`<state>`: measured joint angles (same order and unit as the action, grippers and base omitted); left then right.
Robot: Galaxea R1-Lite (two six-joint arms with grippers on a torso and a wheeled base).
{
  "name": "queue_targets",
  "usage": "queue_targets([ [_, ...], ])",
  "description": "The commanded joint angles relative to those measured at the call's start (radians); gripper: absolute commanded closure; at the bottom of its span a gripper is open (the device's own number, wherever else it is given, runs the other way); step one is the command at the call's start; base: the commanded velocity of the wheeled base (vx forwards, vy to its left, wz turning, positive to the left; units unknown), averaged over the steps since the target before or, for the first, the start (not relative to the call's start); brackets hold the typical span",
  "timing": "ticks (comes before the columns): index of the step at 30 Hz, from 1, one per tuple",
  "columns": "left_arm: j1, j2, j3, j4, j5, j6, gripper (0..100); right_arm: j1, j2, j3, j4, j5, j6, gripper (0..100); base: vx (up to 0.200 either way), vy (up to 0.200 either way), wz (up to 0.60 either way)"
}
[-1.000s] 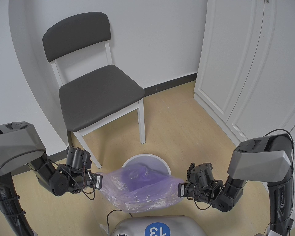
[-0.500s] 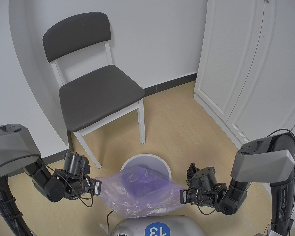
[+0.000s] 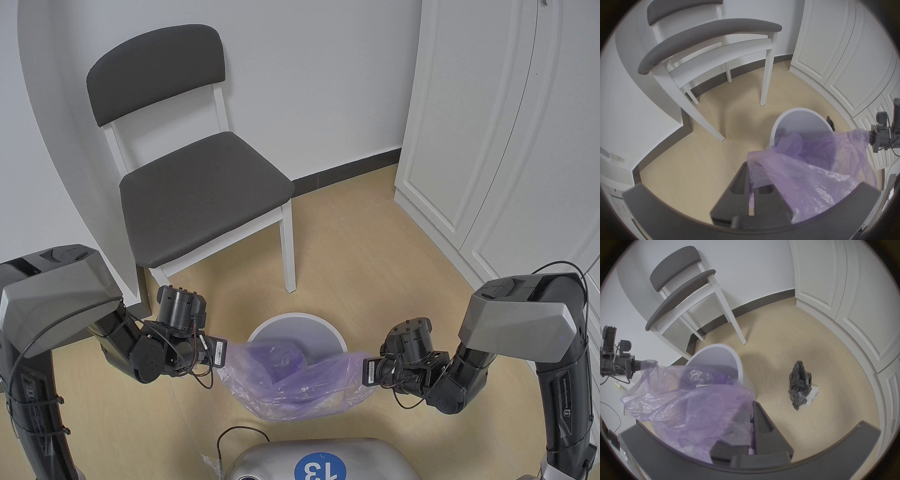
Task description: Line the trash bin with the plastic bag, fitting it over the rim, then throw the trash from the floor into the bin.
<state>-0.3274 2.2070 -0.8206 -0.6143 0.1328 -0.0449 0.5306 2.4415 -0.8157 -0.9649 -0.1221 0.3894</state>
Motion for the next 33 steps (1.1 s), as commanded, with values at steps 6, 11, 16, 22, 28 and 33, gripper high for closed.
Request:
queue_targets([
  [6,0.039,0.076,-0.129,0.004,0.044,0.000,100,-0.052,0.022,-0.068,0.015,-0.004,0.005,100,0.000,0.000,0.00],
  [11,0.038,-0.032,0.011,0.057,0.042,0.005,100,-0.034,-0.029,0.013,0.034,0.009,-0.003,100,0.000,0.000,0.00],
  [16,0.036,-0.107,0.098,0.088,0.038,0.005,100,0.014,-0.059,0.061,0.069,0.009,-0.006,100,0.000,0.000,0.00],
  [22,0.038,-0.214,0.222,0.125,0.034,0.007,100,0.071,-0.088,0.132,0.094,0.010,-0.038,100,0.000,0.000,0.00],
  [28,0.034,-0.188,0.215,0.123,0.034,0.000,100,0.084,-0.070,0.121,0.087,0.001,-0.040,100,0.000,0.000,0.00],
  [33,0.025,-0.109,0.158,0.031,0.033,0.005,100,0.074,-0.045,0.095,0.077,-0.005,-0.038,100,0.000,0.000,0.00],
])
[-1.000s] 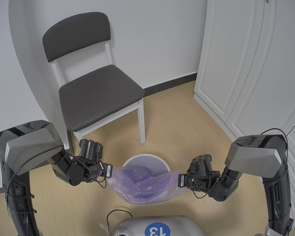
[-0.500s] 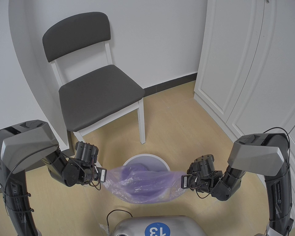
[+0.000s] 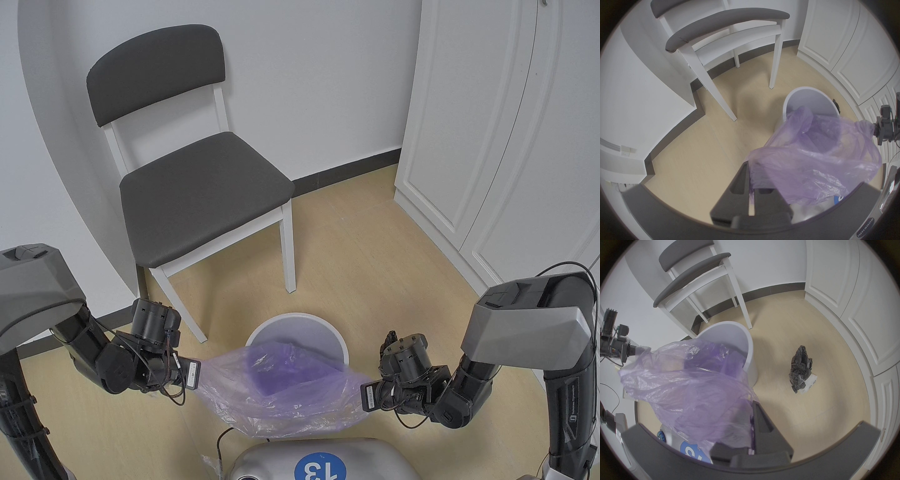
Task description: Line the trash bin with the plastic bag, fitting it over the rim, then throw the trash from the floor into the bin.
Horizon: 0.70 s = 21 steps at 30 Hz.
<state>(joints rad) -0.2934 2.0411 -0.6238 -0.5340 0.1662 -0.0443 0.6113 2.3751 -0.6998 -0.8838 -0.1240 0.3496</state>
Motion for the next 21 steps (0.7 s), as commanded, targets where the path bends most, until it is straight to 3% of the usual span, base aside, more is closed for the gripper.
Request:
queue_targets([
  [1,-0.012,0.067,-0.047,-0.064,-0.002,0.004,100,-0.008,0.026,-0.024,-0.006,-0.005,0.002,100,0.000,0.000,0.00],
  [10,-0.001,0.149,-0.126,-0.101,-0.010,0.049,100,-0.033,0.047,-0.066,-0.007,-0.037,-0.015,100,0.000,0.000,0.00],
  [13,0.028,0.166,-0.172,-0.103,-0.071,0.121,100,-0.034,0.044,-0.049,-0.026,-0.083,-0.095,100,0.000,0.000,0.00],
  [21,0.036,0.211,-0.266,-0.098,-0.094,0.228,100,-0.013,0.088,0.065,-0.193,-0.154,-0.241,100,0.000,0.000,0.00],
])
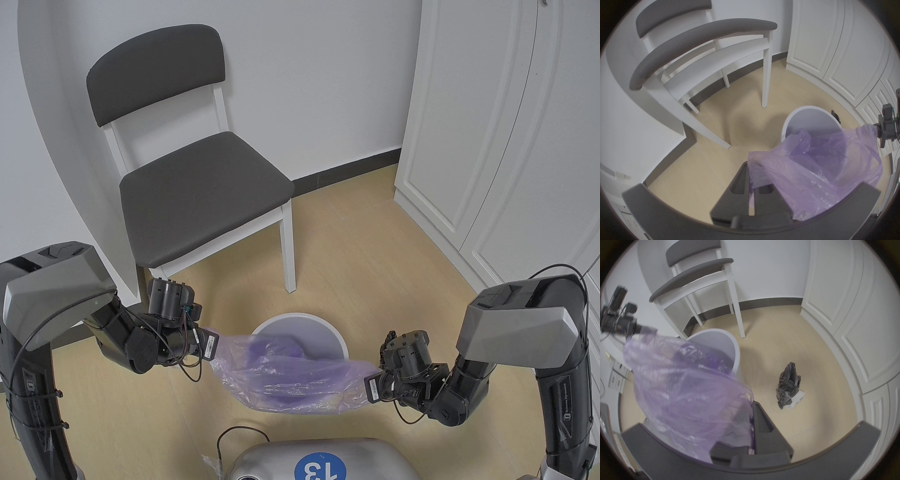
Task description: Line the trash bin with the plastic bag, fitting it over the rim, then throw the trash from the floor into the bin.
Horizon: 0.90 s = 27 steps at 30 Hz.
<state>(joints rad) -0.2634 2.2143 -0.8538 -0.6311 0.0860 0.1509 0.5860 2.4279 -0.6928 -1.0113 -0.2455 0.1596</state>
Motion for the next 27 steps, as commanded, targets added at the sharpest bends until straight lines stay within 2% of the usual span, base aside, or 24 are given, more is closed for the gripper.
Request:
queue_targets([
  [1,0.007,0.044,-0.036,-0.006,-0.020,0.041,100,0.014,0.043,0.061,-0.084,-0.038,-0.058,100,0.000,0.000,0.00],
  [5,0.004,0.059,-0.011,-0.041,-0.043,0.055,100,0.060,0.054,0.087,-0.118,-0.051,-0.069,100,0.000,0.000,0.00],
  [8,0.000,0.071,0.018,-0.127,-0.051,0.058,100,0.094,0.054,0.093,-0.121,-0.064,-0.068,100,0.000,0.000,0.00],
  [13,0.007,0.105,0.056,-0.302,-0.084,0.111,100,0.092,0.060,0.090,-0.145,-0.095,-0.075,100,0.000,0.000,0.00],
  [16,0.009,0.120,0.073,-0.340,-0.086,0.141,100,0.084,0.062,0.095,-0.156,-0.095,-0.094,100,0.000,0.000,0.00],
  [20,0.001,0.111,0.119,-0.403,-0.086,0.139,100,0.094,0.051,0.124,-0.178,-0.101,-0.109,100,0.000,0.000,0.00],
  [23,0.001,0.097,0.206,-0.518,-0.089,0.142,100,0.110,0.026,0.174,-0.239,-0.107,-0.143,100,0.000,0.000,0.00],
  [27,0.010,0.096,0.259,-0.556,-0.089,0.144,100,0.112,0.036,0.191,-0.262,-0.113,-0.169,100,0.000,0.000,0.00],
])
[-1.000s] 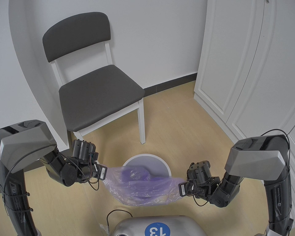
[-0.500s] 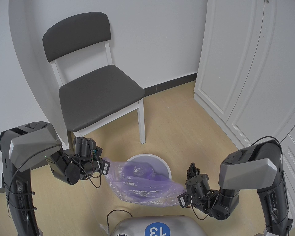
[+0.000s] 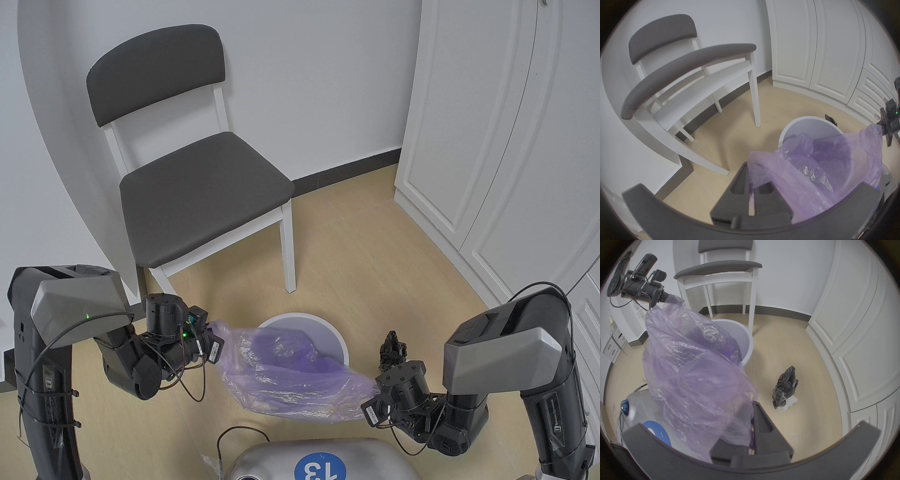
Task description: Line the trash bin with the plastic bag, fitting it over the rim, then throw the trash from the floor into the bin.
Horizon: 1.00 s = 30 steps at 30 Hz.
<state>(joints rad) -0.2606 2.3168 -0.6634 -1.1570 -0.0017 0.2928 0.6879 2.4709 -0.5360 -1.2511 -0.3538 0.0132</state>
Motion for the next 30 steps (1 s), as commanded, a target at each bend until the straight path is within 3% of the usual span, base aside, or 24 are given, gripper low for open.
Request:
queue_targets([
  [1,0.009,-0.008,0.076,-0.032,0.000,0.002,100,0.015,-0.006,0.037,-0.022,-0.005,-0.022,100,0.000,0.000,0.00],
  [10,0.044,-0.145,0.188,-0.016,0.000,0.003,100,0.038,-0.032,0.071,-0.024,-0.005,-0.022,100,0.000,0.000,0.00],
  [19,0.044,-0.350,0.285,0.115,0.000,0.002,100,0.047,-0.105,0.117,-0.022,-0.005,-0.027,100,0.000,0.000,0.00],
  [30,0.021,-0.171,0.262,0.065,-0.001,-0.006,100,0.041,0.003,0.079,-0.025,-0.004,-0.029,100,0.000,0.000,0.00],
])
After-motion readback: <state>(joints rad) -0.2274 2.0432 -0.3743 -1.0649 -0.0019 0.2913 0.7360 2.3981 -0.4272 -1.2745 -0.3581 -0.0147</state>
